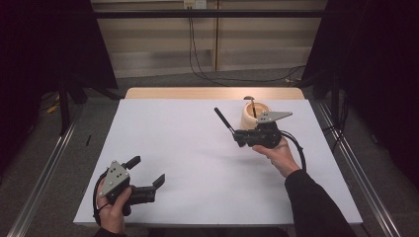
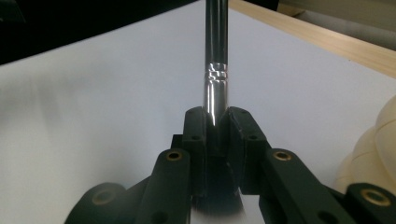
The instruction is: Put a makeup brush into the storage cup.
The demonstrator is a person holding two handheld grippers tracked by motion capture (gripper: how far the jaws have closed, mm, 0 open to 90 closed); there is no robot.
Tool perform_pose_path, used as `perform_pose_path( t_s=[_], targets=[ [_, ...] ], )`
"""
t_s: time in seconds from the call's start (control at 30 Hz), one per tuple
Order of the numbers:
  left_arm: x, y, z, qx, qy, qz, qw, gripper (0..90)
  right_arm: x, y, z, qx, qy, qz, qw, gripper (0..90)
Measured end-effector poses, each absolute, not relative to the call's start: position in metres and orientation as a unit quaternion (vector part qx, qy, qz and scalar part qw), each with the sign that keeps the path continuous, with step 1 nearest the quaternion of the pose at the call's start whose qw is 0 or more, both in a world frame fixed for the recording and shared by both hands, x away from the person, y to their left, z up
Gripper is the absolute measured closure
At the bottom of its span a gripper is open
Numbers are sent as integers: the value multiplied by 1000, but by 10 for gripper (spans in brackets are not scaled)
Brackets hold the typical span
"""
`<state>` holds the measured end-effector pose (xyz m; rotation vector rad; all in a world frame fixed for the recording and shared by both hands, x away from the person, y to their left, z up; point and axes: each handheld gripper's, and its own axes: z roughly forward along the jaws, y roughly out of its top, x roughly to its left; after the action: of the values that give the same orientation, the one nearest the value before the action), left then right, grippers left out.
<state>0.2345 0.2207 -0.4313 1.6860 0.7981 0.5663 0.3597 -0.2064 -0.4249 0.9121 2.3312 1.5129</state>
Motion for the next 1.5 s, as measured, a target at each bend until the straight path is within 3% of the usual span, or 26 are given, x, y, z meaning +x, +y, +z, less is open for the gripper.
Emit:
perform_pose_path(
  t_s=[0.53,1.5],
  targets=[
    [234,221,-431,717,340,245,557,13,342,-223,-408,296,754,574,118,773],
    [230,218,-423,712,330,243,570,11,274,-214,-400,250,779,570,80,773]
  ],
)
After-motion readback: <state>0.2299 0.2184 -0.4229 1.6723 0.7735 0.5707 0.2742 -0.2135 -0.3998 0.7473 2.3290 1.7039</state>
